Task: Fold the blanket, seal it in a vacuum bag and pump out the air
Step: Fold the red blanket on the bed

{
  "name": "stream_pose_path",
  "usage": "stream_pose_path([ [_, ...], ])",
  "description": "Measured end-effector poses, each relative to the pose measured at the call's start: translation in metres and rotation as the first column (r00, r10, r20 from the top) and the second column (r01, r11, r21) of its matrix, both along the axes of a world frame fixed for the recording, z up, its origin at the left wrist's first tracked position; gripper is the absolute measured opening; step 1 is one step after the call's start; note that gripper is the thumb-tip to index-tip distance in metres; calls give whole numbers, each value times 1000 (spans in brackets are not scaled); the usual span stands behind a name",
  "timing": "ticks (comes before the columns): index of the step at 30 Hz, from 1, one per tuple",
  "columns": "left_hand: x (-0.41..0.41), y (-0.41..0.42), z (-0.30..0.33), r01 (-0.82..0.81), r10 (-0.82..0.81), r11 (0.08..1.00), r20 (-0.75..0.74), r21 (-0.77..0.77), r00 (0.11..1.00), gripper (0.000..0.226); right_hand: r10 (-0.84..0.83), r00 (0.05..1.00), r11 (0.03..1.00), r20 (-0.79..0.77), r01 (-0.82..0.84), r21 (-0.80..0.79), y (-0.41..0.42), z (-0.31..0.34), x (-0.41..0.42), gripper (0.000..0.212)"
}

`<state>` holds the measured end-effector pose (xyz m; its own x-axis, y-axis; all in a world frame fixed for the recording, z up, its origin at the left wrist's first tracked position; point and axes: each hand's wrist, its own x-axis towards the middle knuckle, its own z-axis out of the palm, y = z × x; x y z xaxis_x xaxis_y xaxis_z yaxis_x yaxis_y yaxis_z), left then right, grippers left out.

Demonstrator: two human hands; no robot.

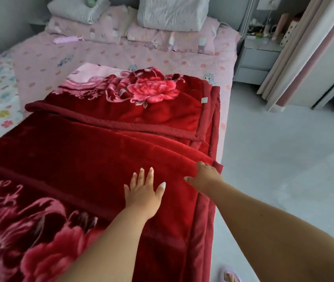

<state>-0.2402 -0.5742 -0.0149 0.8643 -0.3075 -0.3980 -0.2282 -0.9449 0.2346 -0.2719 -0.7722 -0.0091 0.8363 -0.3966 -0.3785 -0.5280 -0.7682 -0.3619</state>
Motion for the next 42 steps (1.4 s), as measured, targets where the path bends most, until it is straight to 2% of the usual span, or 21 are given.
stream_pose_path([
  [2,3,-28,-7,-109,108,994,-43,-8,993,70,76,997,997,-21,-76,11,-26,-2,14,67],
  [5,5,-65,-15,-181,180,983,-59,-22,982,71,166,982,986,-90,-164,31,-57,-10,34,68],
  [10,10,-92,-27,-242,242,970,-70,3,968,70,265,948,963,-176,-249,104,-58,-31,60,89],
  [11,11,-95,-28,-250,250,968,-69,1,966,69,290,940,955,-183,-271,121,-52,-36,64,87],
  [14,17,-102,-30,-267,267,961,-14,-68,964,66,423,894,906,-147,-419,61,-52,-38,77,45],
  [16,23,-105,-29,-260,269,958,68,-117,961,65,430,899,903,-84,-430,17,-67,-32,86,28],
  [18,32,-108,-31,-241,248,965,59,-101,967,64,383,922,924,-50,-383,8,-84,-30,94,25],
  [21,44,-112,-34,-191,196,980,-93,65,976,64,434,884,900,-175,-435,32,-97,-38,99,32],
  [23,51,-113,-34,-234,234,971,8,51,972,62,388,903,919,-184,-364,152,-102,-45,102,32],
  [25,64,-117,-28,-302,308,951,143,-67,940,59,272,955,949,-113,-247,195,-112,-44,118,31],
  [26,73,-121,-24,-315,336,938,153,-148,929,58,212,974,963,-79,-195,184,-118,-43,129,32],
  [28,94,-131,-16,-331,371,895,87,-300,925,55,96,994,983,-49,-87,160,-131,-38,155,35],
  [31,122,-158,-6,-407,444,758,-54,-510,894,50,-213,975,947,-67,222,232,-152,-35,195,51],
  [33,138,-179,-6,-535,499,658,-225,-529,837,53,-338,931,880,-137,364,305,-164,-37,216,61],
  [36,161,-206,-16,-799,647,510,-470,-318,600,65,-407,888,816,-213,459,353,-176,-45,241,68],
  [37,168,-211,-21,-843,694,487,-486,-227,532,68,-423,877,798,-228,480,366,-179,-48,249,69],
  [39,181,-219,-31,-853,736,517,-475,-64,482,74,-461,845,740,-270,534,408,-185,-55,263,70],
  [40,186,-221,-35,-865,769,502,-455,-2,448,79,-492,820,697,-293,573,431,-189,-59,269,71],
  [41,191,-223,-39,-896,809,442,-444,30,384,85,-518,798,662,-309,602,447,-193,-63,275,72],
  [42,194,-225,-42,-939,845,342,-445,26,296,92,-526,788,651,-320,616,444,-197,-67,280,75],
])
